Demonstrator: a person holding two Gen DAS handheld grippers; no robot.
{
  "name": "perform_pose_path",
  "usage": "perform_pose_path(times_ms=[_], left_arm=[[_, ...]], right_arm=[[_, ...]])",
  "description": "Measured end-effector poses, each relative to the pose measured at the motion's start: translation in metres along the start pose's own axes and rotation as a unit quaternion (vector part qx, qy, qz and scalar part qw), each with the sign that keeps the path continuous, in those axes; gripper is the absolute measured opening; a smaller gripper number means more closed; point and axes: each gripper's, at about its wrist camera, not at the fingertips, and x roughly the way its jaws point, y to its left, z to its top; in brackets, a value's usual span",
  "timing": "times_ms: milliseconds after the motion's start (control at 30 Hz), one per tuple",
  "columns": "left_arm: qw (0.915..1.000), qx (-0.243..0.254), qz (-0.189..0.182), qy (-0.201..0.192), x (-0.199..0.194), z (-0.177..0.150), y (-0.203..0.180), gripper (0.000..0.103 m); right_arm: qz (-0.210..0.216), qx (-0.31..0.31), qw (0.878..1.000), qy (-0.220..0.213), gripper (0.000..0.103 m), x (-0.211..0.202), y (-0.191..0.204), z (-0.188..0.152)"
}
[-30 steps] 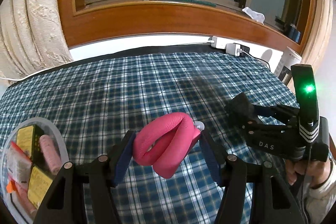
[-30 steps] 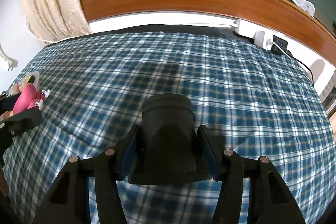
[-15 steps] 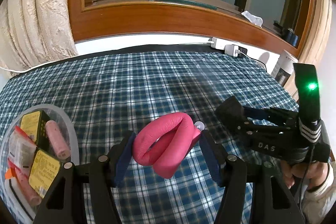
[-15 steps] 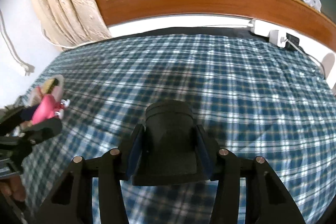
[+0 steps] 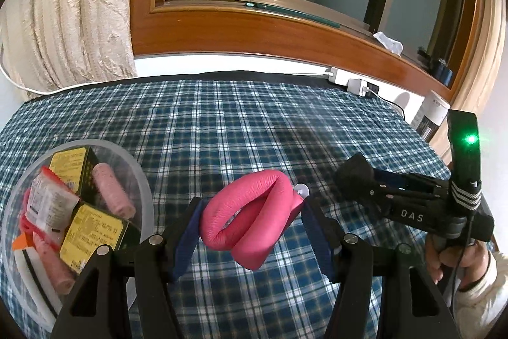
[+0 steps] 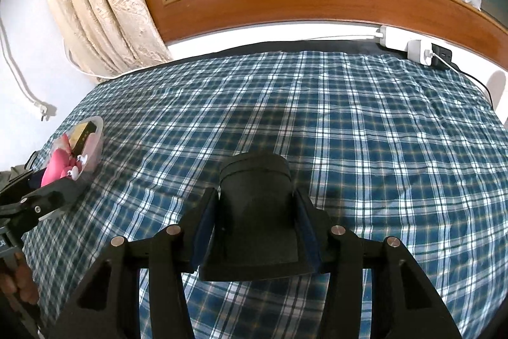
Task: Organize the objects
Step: 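Carry the pink coil with the left tool toward the bowl while the right tool carries the cup, then lower the pink coil into the bowl and open the left tool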
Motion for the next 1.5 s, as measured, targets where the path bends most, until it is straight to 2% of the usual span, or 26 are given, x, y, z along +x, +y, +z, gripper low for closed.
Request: perform_pose_path(times_ms=[167,467,767,1067,1333,1500], left_arm=[[1.0000,-0.004,-0.004,0.000,-0.004,-0.005,0.006,0.065],[0.9999,-0.003,-0.007,-0.015,-0.019,-0.006,0.008,0.065],[0.9993,-0.021,-0.003,-0.033,-0.034,-0.006,0.026,0.065],[0.9958,-0.058,0.035,-0.062,-0.061,-0.004,0.077,0.065],[0.9885,-0.099,0.077,-0.085,-0.082,-0.005,0.135,0.065],[0.9865,-0.113,0.083,-0.085,-0.083,-0.010,0.158,0.065]], right_arm=[[-0.004,0.001,1.000,0.020,0.055,0.012,0.000,0.001],[-0.021,-0.014,0.999,0.031,0.055,0.021,0.007,0.004],[0.024,0.019,1.000,0.001,0.053,0.003,0.012,0.005],[0.079,0.029,0.996,-0.019,0.053,-0.010,0.047,0.008],[0.106,0.026,0.994,-0.024,0.053,-0.010,0.082,0.016],[0.117,0.016,0.993,-0.023,0.053,-0.007,0.107,0.023]])
